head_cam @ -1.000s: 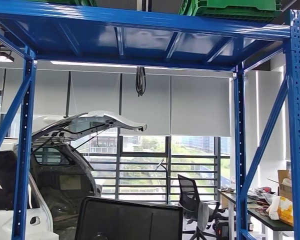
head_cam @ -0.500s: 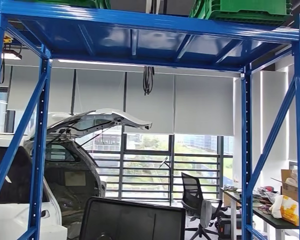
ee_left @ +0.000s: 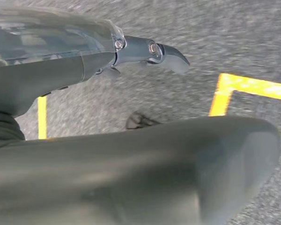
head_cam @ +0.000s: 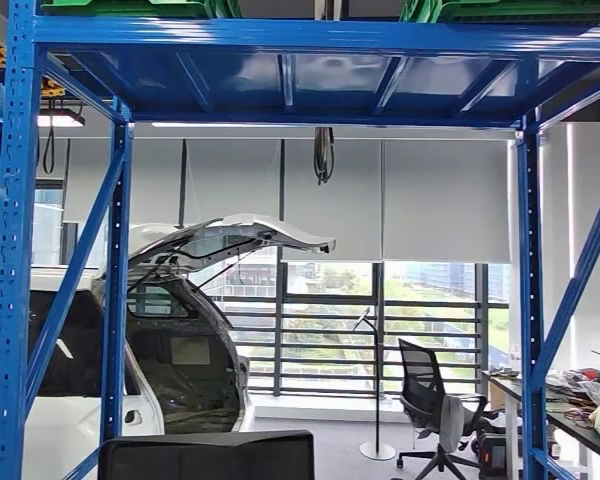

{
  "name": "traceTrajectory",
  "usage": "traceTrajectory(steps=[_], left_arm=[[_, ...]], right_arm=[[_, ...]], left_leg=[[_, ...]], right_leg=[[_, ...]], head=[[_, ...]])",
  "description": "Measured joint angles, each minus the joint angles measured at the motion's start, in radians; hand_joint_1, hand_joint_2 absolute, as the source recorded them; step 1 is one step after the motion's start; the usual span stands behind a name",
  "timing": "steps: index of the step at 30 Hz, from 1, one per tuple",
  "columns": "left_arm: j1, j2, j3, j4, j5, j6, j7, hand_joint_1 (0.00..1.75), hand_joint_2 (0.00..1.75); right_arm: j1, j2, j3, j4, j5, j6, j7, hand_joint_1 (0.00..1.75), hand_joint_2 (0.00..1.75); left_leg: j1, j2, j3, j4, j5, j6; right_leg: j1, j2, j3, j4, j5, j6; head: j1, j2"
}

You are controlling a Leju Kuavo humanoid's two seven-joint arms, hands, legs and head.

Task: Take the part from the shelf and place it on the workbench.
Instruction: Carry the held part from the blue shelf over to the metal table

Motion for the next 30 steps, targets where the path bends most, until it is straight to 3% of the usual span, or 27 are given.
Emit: traceTrajectory(steps=[3, 5, 6, 9, 11, 13, 15, 16, 18, 20, 21, 23, 25, 26, 27, 28, 30], left_arm=[[-0.003, 0.001, 0.003, 0.000, -0.004, -0.001, 0.010, 0.00, 1.75], [-0.003, 0.001, 0.005, 0.000, -0.009, -0.002, 0.017, 0.00, 1.75], [-0.002, 0.001, 0.006, 0.000, -0.012, -0.002, 0.020, 0.00, 1.75], [-0.003, 0.001, 0.007, 0.000, -0.021, -0.003, 0.027, 0.00, 1.75], [-0.008, 0.001, 0.007, 0.000, -0.027, -0.003, 0.029, 0.00, 1.75], [-0.008, 0.001, 0.007, 0.000, -0.032, -0.004, 0.030, 0.00, 1.75], [-0.005, 0.001, 0.007, 0.000, -0.036, -0.005, 0.031, 0.00, 1.75], [-0.006, 0.001, 0.007, 0.000, -0.039, -0.005, 0.031, 0.00, 1.75], [-0.010, 0.001, 0.007, 0.000, -0.044, -0.006, 0.031, 0.00, 1.75], [-0.011, 0.001, 0.007, 0.000, -0.045, -0.006, 0.031, 0.00, 1.75], [-0.010, 0.001, 0.007, 0.000, -0.045, -0.006, 0.031, 0.00, 1.75], [-0.009, 0.001, 0.007, 0.000, -0.046, -0.006, 0.031, 0.00, 1.75], [-0.011, 0.001, 0.007, 0.000, -0.048, -0.006, 0.030, 0.00, 1.75], [-0.012, 0.000, 0.007, 0.000, -0.049, -0.006, 0.029, 0.00, 1.75], [-0.012, 0.000, 0.007, 0.000, -0.050, -0.006, 0.028, 0.00, 1.75], [-0.011, 0.000, 0.007, 0.000, -0.051, -0.006, 0.026, 0.00, 1.75], [-0.008, 0.001, 0.008, 0.000, -0.051, -0.006, 0.022, 0.00, 1.75]], right_arm=[[-0.005, -0.011, 0.006, 0.004, 0.018, -0.002, 0.000, 1.75, 1.75], [-0.005, -0.022, 0.012, 0.010, 0.030, -0.004, 0.000, 1.75, 1.75], [-0.005, -0.026, 0.017, 0.013, 0.036, -0.004, 0.000, 1.75, 1.75], [-0.016, -0.038, 0.032, 0.016, 0.050, 0.001, 0.003, 1.75, 1.75], [-0.030, -0.047, 0.045, 0.018, 0.057, 0.007, 0.007, 1.75, 1.75], [-0.047, -0.055, 0.061, 0.023, 0.063, 0.014, 0.012, 1.75, 1.75], [-0.064, -0.062, 0.079, 0.030, 0.066, 0.018, 0.016, 1.75, 1.75], [-0.071, -0.065, 0.087, 0.033, 0.066, 0.019, 0.017, 1.75, 1.75], [-0.080, -0.074, 0.098, 0.038, 0.066, 0.018, 0.018, 1.75, 1.75], [-0.083, -0.082, 0.106, 0.045, 0.065, 0.017, 0.018, 1.75, 1.75], [-0.084, -0.084, 0.109, 0.048, 0.065, 0.016, 0.018, 1.75, 1.75], [-0.089, -0.087, 0.115, 0.050, 0.064, 0.014, 0.018, 1.75, 1.75], [-0.095, -0.089, 0.119, 0.050, 0.062, 0.013, 0.017, 1.75, 1.75], [-0.098, -0.090, 0.121, 0.050, 0.061, 0.013, 0.017, 1.75, 1.75], [-0.102, -0.091, 0.123, 0.051, 0.061, 0.014, 0.017, 1.75, 1.75], [-0.106, -0.091, 0.125, 0.052, 0.060, 0.014, 0.016, 1.75, 1.75], [-0.116, -0.086, 0.129, 0.053, 0.058, 0.014, 0.016, 1.75, 1.75]], left_leg=[[-0.003, 0.049, -0.075, 0.148, -0.079, -0.007], [-0.003, 0.057, -0.109, 0.225, -0.094, -0.011], [-0.003, 0.062, -0.102, 0.216, -0.077, -0.013], [-0.008, 0.106, -0.017, 0.051, 0.005, -0.012], [-0.015, 0.132, 0.008, -0.005, 0.016, 0.001], [-0.018, 0.122, 0.003, -0.005, 0.018, 0.015], [-0.017, 0.105, 0.001, -0.007, 0.023, 0.026], [-0.015, 0.096, -0.001, -0.008, 0.027, 0.031], [-0.013, 0.077, -0.005, -0.008, 0.031, 0.037], [-0.014, 0.054, -0.008, -0.007, 0.034, 0.040], [-0.015, 0.042, -0.009, -0.007, 0.035, 0.041], [-0.015, 0.019, -0.009, -0.007, 0.038, 0.038], [-0.014, -0.004, -0.013, -0.006, 0.043, 0.031], [-0.011, -0.014, -0.018, -0.006, 0.046, 0.026], [-0.009, -0.025, -0.023, -0.007, 0.051, 0.020], [-0.007, -0.036, -0.029, -0.007, 0.055, 0.013], [-0.008, -0.027, -0.039, 0.002, 0.048, 0.003]], right_leg=[[0.001, -0.041, 0.006, -0.021, 0.001, -0.008], [0.003, -0.067, 0.005, -0.018, -0.001, -0.009], [0.003, -0.078, 0.004, -0.015, -0.003, -0.008], [0.005, -0.108, 0.002, 0.003, -0.016, 0.002], [0.011, -0.124, -0.002, 0.014, -0.023, 0.011], [0.013, -0.140, -0.003, 0.018, -0.026, 0.015], [0.008, -0.123, -0.009, 0.039, -0.047, 0.023], [0.004, -0.102, -0.021, 0.072, -0.072, 0.029], [-0.002, -0.063, -0.071, 0.193, -0.139, 0.036], [-0.004, -0.056, -0.117, 0.295, -0.172, 0.037], [-0.004, -0.055, -0.117, 0.298, -0.161, 0.036], [-0.004, -0.036, -0.070, 0.196, -0.092, 0.028], [-0.005, 0.014, -0.015, 0.074, -0.037, 0.018], [-0.004, 0.031, -0.002, 0.041, -0.026, 0.015], [-0.003, 0.036, 0.001, 0.030, -0.026, 0.014], [-0.002, 0.026, 0.001, 0.024, -0.025, 0.013], [-0.006, 0.000, 0.001, 0.013, -0.020, 0.006]], head=[[0.001, 0.000], [0.001, 0.000], [0.001, 0.000], [0.001, 0.000], [0.001, 0.000], [0.000, 0.000], [0.000, 0.000], [0.000, 0.000], [0.000, 0.000], [0.000, 0.000], [0.000, 0.000], [0.000, 0.000], [0.000, 0.000], [0.000, 0.000], [0.000, 0.000], [0.000, 0.000], [0.001, 0.000]])
